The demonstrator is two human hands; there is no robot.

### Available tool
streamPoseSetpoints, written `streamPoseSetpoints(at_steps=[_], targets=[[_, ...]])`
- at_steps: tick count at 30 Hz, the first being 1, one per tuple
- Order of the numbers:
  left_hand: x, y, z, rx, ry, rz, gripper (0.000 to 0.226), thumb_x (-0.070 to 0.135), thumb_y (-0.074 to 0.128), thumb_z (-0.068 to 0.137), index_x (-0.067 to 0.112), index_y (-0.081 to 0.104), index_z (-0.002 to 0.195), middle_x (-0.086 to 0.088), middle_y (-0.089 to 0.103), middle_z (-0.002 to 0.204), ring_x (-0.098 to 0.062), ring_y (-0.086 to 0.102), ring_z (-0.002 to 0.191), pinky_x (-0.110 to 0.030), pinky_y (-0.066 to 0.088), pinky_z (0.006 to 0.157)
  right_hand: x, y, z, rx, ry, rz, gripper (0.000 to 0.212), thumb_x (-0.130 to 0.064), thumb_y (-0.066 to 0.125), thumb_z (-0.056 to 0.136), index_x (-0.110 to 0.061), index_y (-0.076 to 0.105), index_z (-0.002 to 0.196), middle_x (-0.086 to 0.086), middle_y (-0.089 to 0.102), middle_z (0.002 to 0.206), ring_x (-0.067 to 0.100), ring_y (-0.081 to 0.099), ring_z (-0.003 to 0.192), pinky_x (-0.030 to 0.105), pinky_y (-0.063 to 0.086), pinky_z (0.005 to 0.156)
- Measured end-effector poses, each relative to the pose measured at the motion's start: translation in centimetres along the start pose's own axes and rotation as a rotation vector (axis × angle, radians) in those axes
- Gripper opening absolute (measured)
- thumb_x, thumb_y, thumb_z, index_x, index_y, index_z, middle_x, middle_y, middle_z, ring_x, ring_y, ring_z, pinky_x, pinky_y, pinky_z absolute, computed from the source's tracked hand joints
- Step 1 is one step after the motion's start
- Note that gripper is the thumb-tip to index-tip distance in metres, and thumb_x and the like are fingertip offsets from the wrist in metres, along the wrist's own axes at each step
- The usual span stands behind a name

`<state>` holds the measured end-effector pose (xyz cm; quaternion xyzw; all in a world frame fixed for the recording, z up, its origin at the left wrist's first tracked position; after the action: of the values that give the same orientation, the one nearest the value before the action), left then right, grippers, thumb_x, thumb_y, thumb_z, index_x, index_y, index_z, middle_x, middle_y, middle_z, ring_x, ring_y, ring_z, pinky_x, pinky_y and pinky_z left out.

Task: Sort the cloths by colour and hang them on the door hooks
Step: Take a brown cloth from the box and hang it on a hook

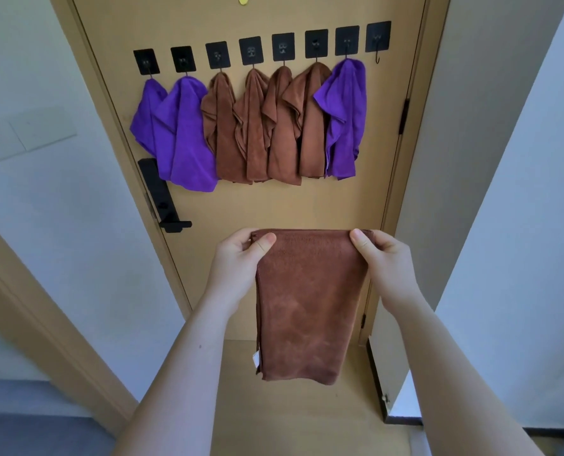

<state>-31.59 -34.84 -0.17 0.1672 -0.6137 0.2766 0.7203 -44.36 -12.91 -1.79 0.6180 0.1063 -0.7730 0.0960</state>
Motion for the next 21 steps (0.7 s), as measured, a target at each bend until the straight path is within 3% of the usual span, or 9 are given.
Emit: streamPoseSetpoints(at_steps=[4,9,18,21], targets=[[0.3,1.8,3.3,0.036,0.005,-0.001,0.010,0.028,0.067,0.098,0.030,0.076,0.094,0.004,0.078,0.095,-0.020,0.074,0.096,-0.053,0.056,0.096,0.3,-0.5,4.4,-0.024,-0.015,0.005,0.023,-0.034,0.067,0.097,-0.015,0.078,0.091,0.006,0.076,0.094,0.007,0.065,0.085,0.028,0.052,0.080],[0.3,4.1,6.6,0.091,-0.001,-0.020,0.009,0.023,0.066,0.099,0.024,0.075,0.096,0.006,0.078,0.090,-0.010,0.073,0.087,-0.044,0.057,0.091,0.9,-1.0,9.2,-0.064,-0.037,0.034,0.020,-0.031,0.068,0.098,-0.016,0.077,0.088,-0.011,0.072,0.079,-0.003,0.063,0.075,0.010,0.049,0.065],[0.2,7.1,11.5,0.168,0.037,-0.014,0.011,0.022,0.066,0.099,0.018,0.075,0.101,0.006,0.078,0.093,-0.006,0.072,0.089,-0.022,0.054,0.082,2.4,-1.5,15.1,-0.094,-0.045,0.090,0.023,-0.029,0.068,0.097,-0.013,0.075,0.083,-0.014,0.067,0.074,0.000,0.058,0.074,0.011,0.047,0.065],[0.0,7.7,12.8,0.178,0.040,-0.007,0.011,0.024,0.067,0.099,0.019,0.076,0.101,0.006,0.078,0.095,-0.008,0.073,0.092,-0.023,0.054,0.083,2.6,-1.6,16.6,-0.107,-0.052,0.091,0.025,-0.028,0.068,0.098,-0.012,0.073,0.080,-0.014,0.065,0.072,0.000,0.056,0.071,0.010,0.044,0.064]])
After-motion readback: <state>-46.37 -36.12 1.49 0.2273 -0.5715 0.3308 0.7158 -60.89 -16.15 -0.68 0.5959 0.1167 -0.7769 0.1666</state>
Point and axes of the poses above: each hand's wrist, its own z-axis towards the middle knuckle, its own y-axis out of the palm, x = y × z, the point moved 5 cm from there along z, towards the middle knuckle
